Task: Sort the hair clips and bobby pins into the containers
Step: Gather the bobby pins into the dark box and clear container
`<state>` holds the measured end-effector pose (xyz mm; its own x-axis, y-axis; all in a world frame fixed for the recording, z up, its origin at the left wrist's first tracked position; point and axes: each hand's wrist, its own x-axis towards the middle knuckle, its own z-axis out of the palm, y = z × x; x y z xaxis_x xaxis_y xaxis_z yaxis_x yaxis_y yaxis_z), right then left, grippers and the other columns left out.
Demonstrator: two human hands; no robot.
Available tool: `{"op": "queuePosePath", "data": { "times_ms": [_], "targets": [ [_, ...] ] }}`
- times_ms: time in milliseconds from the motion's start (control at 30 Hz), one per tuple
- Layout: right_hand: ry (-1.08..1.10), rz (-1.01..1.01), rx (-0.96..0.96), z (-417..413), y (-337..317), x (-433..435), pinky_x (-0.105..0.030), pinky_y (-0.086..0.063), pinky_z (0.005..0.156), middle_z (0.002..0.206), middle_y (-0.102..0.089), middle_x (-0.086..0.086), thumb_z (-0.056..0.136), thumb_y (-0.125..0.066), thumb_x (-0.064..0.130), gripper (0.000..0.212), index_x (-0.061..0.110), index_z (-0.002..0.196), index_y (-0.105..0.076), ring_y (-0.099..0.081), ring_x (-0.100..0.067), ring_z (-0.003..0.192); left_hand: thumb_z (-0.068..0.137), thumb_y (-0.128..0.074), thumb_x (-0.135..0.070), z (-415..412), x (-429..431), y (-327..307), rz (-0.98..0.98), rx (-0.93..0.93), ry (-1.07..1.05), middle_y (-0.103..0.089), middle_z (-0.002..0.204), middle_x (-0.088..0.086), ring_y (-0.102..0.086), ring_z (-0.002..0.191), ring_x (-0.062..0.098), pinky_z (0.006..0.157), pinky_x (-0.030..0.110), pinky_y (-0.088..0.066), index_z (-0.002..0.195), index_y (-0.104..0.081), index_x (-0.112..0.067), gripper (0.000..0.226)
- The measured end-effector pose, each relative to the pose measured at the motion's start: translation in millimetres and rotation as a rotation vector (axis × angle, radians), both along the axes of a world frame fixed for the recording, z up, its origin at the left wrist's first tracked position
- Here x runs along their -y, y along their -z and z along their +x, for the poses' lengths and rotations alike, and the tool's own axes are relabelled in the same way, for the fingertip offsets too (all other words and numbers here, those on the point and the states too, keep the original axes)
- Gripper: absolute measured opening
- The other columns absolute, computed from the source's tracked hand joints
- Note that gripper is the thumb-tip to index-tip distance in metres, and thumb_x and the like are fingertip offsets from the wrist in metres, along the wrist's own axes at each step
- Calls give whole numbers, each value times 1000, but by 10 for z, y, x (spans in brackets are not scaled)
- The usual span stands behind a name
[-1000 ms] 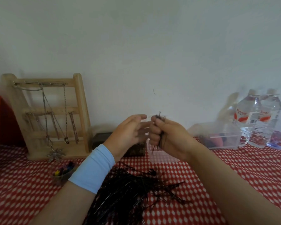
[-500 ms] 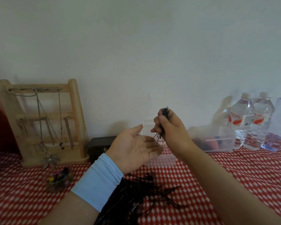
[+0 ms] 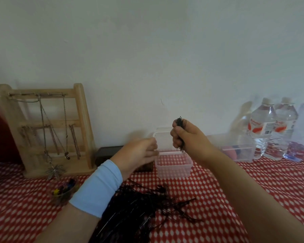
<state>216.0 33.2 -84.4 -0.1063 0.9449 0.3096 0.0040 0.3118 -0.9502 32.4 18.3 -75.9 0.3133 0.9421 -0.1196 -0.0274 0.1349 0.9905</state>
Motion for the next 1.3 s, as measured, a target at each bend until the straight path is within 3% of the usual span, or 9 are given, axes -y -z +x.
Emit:
{"op": "queuePosePath", "data": {
  "times_ms": [133, 267, 433, 567, 733, 867, 1000, 1133, 1300],
  "targets": [
    [181, 112, 857, 85, 134, -76, -14, -40, 63, 97, -60, 5, 106, -42, 19, 12, 23, 107, -53, -53, -9, 77, 102, -42, -18, -121, -108, 29, 449, -316, -206, -69, 115, 0, -65, 103, 11, 94, 30, -53, 104, -65, -23, 23],
    [93, 82, 1160, 22, 309, -129, -22, -40, 85, 121, -64, -1, 103, -52, 19, 23, 20, 123, -64, -59, -16, 105, 102, -42, -22, -161, -111, 115, 799, -594, -200, -62, 122, -15, -55, 114, 2, 101, 20, -40, 123, -63, -26, 30],
    [26, 22, 1092, 90, 317, -113, -25, -46, 104, 129, -67, 4, 94, -69, 20, 56, 23, 146, -50, -63, -10, 113, 102, -43, -21, -109, -136, 216, 955, -890, -53, -57, 135, -5, -48, 125, 12, 107, 25, -33, 135, -56, -22, 35],
    [71, 12, 893, 248, 178, -97, -18, -48, 98, 120, -72, 9, 91, -70, 12, 51, 22, 139, -58, -66, -1, 105, 100, -43, -24, -36, -196, 254, 1054, -1101, 11, -59, 133, -5, -50, 121, 15, 107, 28, -29, 133, -57, -22, 35],
    [110, 41, 1155, 287, 186, -104, -25, -49, 96, 112, -74, 10, 93, -67, 21, 25, 26, 116, -75, -65, -5, 97, 97, -39, -37, 154, -269, 311, 1189, -1384, 182, -68, 103, -6, -56, 99, 18, 104, 32, -32, 102, -68, -23, 33],
    [-1, -16, 1315, 248, 212, -88, -22, -45, 77, 95, -73, 11, 93, -62, 29, 21, 33, 103, -79, -63, -8, 83, 94, -29, -55, 289, -291, 423, 1082, -1611, 410, -68, 86, -3, -60, 88, 18, 114, 36, -22, 87, -67, -20, 52],
    [16, -6, 1255, 273, 184, -75, -27, -52, 88, 101, -75, 12, 93, -61, 24, 22, 33, 101, -79, -65, -7, 89, 97, -36, -50, 354, -277, 457, 978, -1560, 446, -67, 82, -1, -60, 84, 18, 115, 34, -22, 80, -62, -18, 44],
    [53, 51, 1265, 251, 155, -95, -28, -50, 96, 111, -74, 9, 96, -59, 18, 25, 29, 108, -78, -64, -8, 96, 96, -44, -40, 288, -254, 405, 1083, -1411, 332, -68, 93, 0, -58, 95, 19, 110, 32, -30, 88, -57, -22, 25],
    [61, 126, 1160, 160, -55, 86, -10, -43, 75, 97, -73, 14, 91, -62, 18, 21, 26, 102, -79, -61, 2, 83, 91, -56, -34, -18, -178, 346, 1221, -1075, 116, -68, 99, -13, -57, 92, 8, 87, 29, -45, 103, -70, -28, 19]
  ]
}}
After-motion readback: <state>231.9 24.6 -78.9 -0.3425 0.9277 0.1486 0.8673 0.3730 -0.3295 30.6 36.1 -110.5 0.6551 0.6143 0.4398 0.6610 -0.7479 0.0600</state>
